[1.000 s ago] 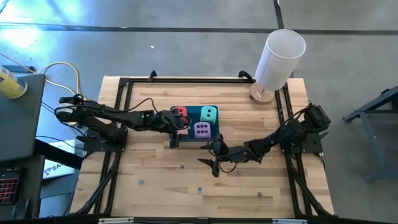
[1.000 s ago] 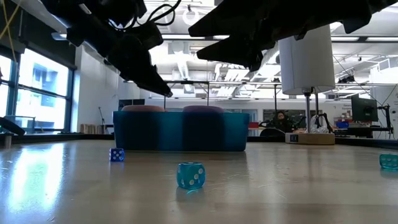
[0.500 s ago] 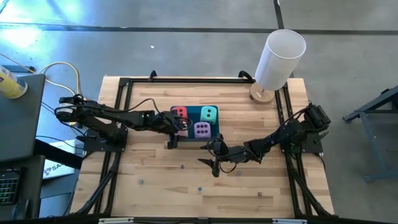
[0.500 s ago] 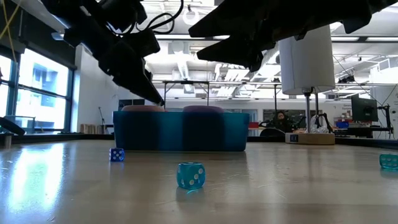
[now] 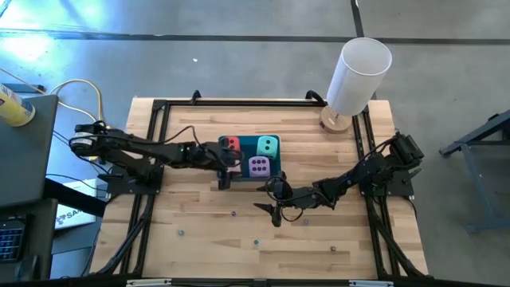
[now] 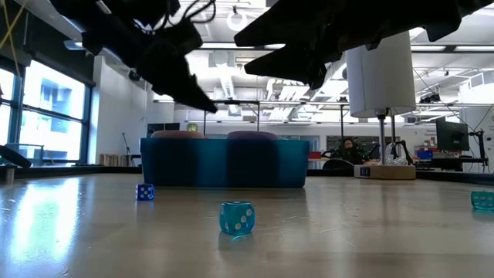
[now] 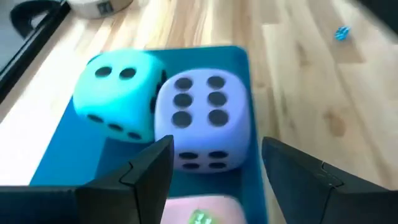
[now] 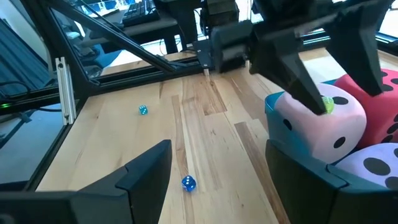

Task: Pick & Place Dice
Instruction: Put the blue die into the blue bin

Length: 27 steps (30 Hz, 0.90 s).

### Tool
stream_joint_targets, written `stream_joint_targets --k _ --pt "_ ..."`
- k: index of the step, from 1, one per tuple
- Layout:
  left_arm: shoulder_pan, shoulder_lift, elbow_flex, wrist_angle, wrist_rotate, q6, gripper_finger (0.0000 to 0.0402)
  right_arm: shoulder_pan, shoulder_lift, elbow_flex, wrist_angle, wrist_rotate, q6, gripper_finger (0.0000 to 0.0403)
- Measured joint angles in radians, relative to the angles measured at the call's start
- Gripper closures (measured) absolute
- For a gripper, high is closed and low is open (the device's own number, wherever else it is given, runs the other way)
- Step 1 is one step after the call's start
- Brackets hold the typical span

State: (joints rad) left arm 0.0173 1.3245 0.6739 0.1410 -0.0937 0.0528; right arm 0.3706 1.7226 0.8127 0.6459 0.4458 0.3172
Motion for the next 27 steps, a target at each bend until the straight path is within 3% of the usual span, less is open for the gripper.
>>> stream_joint_targets --k 5,16,27 --pt "-0.025 -0.046 0.000 -0.035 0.000 -0.049 0.0167 0.000 0.000 0.000 -0.010 0.000 0.000 0.0151" --pt "-0.035 -0.215 0.000 -0.366 0.014 -0.117 0.0167 0.000 0.000 0.000 -0.010 0.000 0.001 0.0151" --pt "-0.035 -0.157 -0.001 -0.406 0.017 -0.128 0.0167 0.000 0.000 0.000 -0.003 0.000 0.005 0.0151"
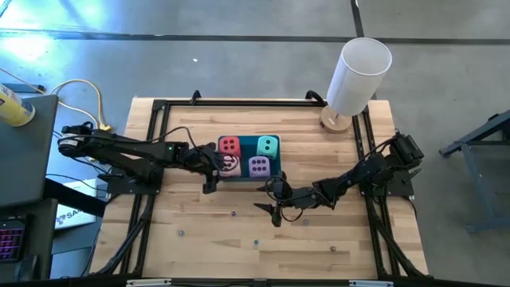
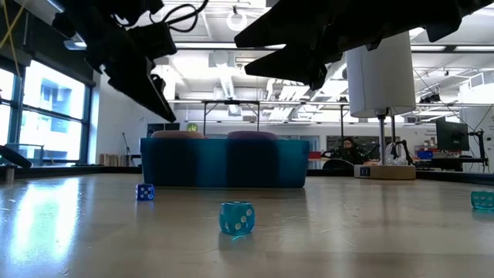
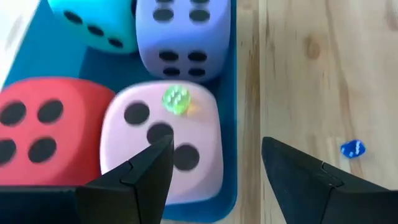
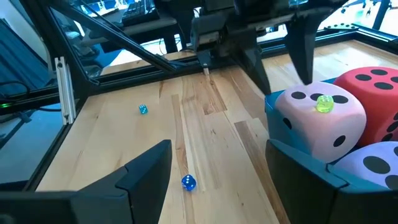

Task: Pick & Place Dice
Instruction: Put the blue die into the blue bin

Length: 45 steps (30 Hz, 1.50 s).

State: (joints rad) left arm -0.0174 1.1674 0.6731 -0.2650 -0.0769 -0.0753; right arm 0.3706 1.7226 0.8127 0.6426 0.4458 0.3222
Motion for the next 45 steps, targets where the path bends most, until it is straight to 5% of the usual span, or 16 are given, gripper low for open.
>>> stream_joint_targets --k 7,15,19,29,38,45 --pt "-0.012 0.000 0.000 -0.023 0.030 -0.055 0.0167 0.000 0.000 0.000 -0.008 0.000 0.000 0.0151" --pt "-0.114 -0.003 0.000 -0.252 0.316 -0.183 0.0168 0.000 0.000 0.000 -0.011 -0.001 0.000 0.0151" --pt "-0.199 -0.003 0.000 -0.344 0.377 -0.314 0.0168 0.000 0.000 0.000 -0.011 0.000 0.006 0.0151" --pt "-0.496 -0.003 0.000 -0.369 0.298 -0.611 0.0168 0.000 0.000 0.000 -0.011 0.000 0.018 0.0151" --pt "-0.686 -0.003 0.000 -0.308 0.094 -0.721 0.0167 0.000 0.000 0.000 -0.011 0.000 0.018 0.0151" --pt "-0.776 -0.003 0.000 -0.306 0.074 -0.740 0.0167 0.000 0.000 0.000 -0.011 0.000 0.018 0.0151"
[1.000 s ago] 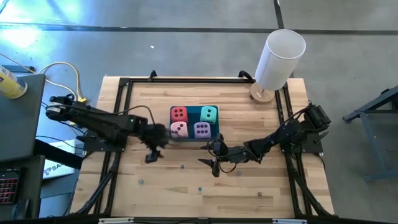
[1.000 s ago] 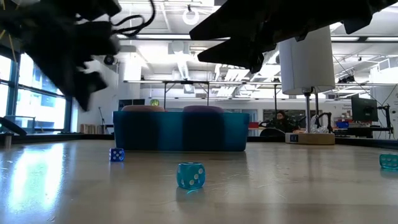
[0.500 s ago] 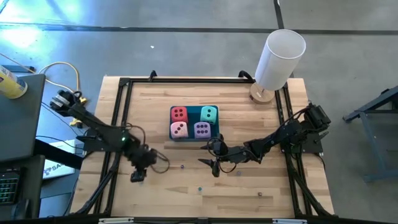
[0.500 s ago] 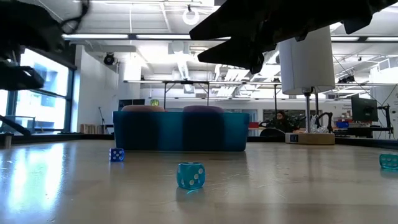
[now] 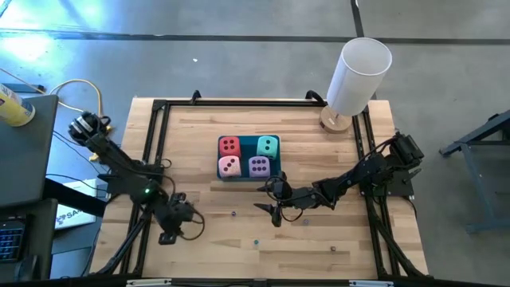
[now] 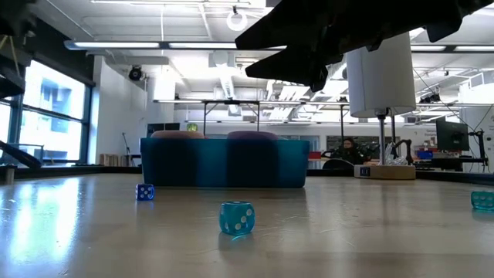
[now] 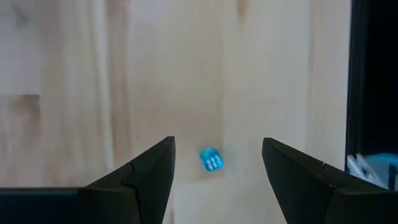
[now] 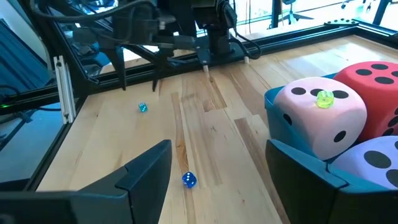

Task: Pick & Place Dice
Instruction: Put the blue die into the blue bin

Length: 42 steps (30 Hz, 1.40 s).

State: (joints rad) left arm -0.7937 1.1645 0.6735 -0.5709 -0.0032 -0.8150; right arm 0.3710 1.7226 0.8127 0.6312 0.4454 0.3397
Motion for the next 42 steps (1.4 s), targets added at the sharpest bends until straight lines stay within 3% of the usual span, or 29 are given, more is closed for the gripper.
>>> stream_joint_targets --k 3,8,15,32,42 --pt "-0.069 0.007 0.000 0.003 -0.014 0.002 0.0167 0.000 0.000 0.000 0.000 0.000 0.000 0.0151" --pt "-0.194 0.055 0.000 0.019 -0.173 0.005 0.0167 0.000 0.000 0.000 0.000 0.000 -0.003 0.0151" --pt "-0.287 0.146 0.000 0.019 -0.275 -0.022 0.0167 -0.001 0.000 0.000 0.000 0.000 -0.013 0.0151" --pt "-0.323 0.203 -0.010 0.035 -0.365 -0.029 0.0167 -0.019 0.000 0.000 0.004 -0.003 -0.023 0.0151" --pt "-0.333 0.246 -0.011 0.058 -0.366 -0.067 0.0167 -0.019 0.000 0.000 0.004 -0.004 -0.022 0.0151"
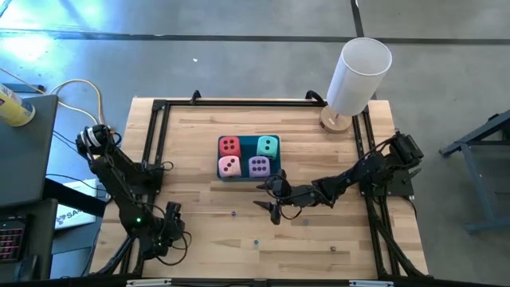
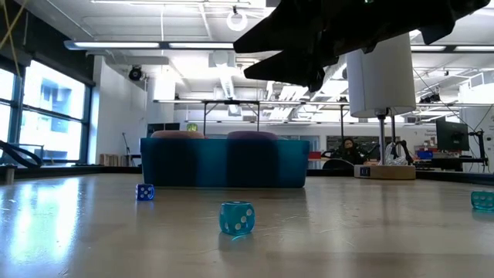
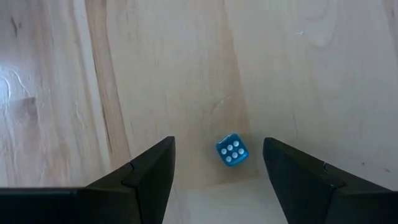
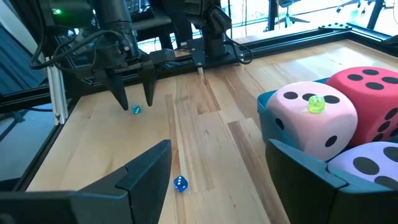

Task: Pick & Place Dice
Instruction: Put the blue die into the blue bin

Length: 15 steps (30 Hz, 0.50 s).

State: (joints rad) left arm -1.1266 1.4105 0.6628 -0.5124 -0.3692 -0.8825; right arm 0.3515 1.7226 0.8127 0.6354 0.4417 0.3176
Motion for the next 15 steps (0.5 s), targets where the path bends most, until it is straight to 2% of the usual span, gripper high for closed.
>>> stream_joint_targets --k 7,11,15 --pt "-0.031 0.000 -0.024 0.007 -0.006 -0.089 0.0167 0.000 0.000 0.000 0.000 0.000 0.000 0.0151" --pt "-0.047 0.000 -0.027 0.031 -0.054 -0.080 0.0167 0.000 0.000 0.000 0.000 0.000 0.001 0.0151" --pt "-0.054 0.000 -0.039 0.029 -0.057 -0.105 0.0167 0.000 0.000 0.000 0.000 0.000 0.004 0.0151"
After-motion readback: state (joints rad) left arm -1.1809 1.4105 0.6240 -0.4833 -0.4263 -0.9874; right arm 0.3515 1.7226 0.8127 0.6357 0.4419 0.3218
